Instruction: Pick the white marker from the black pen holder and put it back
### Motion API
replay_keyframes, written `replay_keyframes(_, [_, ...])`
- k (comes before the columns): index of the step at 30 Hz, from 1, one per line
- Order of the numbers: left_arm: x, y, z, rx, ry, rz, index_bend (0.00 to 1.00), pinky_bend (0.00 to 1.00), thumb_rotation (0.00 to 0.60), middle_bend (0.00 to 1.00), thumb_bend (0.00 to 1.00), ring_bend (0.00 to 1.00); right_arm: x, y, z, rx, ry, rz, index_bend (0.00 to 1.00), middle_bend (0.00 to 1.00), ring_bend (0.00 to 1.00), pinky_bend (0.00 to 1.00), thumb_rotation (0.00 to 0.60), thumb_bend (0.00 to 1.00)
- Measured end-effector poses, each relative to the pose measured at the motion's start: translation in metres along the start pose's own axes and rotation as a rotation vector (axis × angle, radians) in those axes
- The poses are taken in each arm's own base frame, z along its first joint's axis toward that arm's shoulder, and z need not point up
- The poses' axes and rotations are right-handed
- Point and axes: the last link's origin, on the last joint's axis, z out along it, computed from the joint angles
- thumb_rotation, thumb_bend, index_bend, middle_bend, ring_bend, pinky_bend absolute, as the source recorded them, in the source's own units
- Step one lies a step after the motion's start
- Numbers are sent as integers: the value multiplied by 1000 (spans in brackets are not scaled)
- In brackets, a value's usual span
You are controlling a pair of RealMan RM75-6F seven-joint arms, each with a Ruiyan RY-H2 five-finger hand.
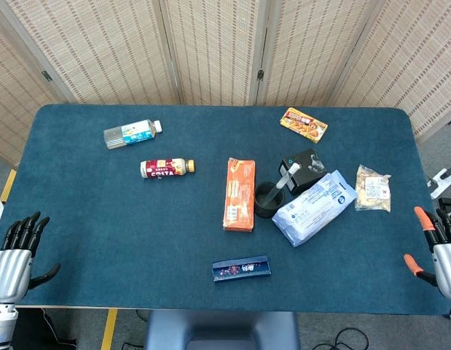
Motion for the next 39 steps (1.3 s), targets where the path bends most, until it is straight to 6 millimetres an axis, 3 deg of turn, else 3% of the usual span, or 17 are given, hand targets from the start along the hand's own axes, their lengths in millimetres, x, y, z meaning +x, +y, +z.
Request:
replay_keyframes(13, [-5, 0, 2, 2, -14, 4, 101, 100, 600, 60, 238, 64, -6, -3, 5, 13, -20, 20, 0, 135, 31, 171, 600, 201])
replay_keyframes(19, [-6, 2, 2, -4, -16, 1, 101, 100, 600, 60, 238, 64, -9, -7, 22, 16, -63, 55, 0, 190, 44, 171, 600, 211])
replay_keyframes(24, [-7, 1, 1, 3, -19, 0, 101, 100, 600, 61, 239, 64, -13, -20, 50, 50, -130, 117, 0, 186, 53, 171, 600, 327])
replay_keyframes(29, [-7, -1, -1, 10, -21, 0, 101, 99, 600, 60, 239, 64, -19, -40, 80, 84, -231, 260, 0, 102, 21, 167, 600, 328])
replay_keyframes(35, [-6, -4, -3, 22, -20, 2, 101, 100, 600, 60, 239, 64, -23, -71, 120, 128, -363, 503, 0, 3, 0, 95, 600, 325])
replay_keyframes(39, [-6, -4, -3, 25, -20, 3, 101, 100, 600, 60, 239, 64, -24, -91, 152, 143, -409, 623, 0, 0, 0, 88, 600, 247])
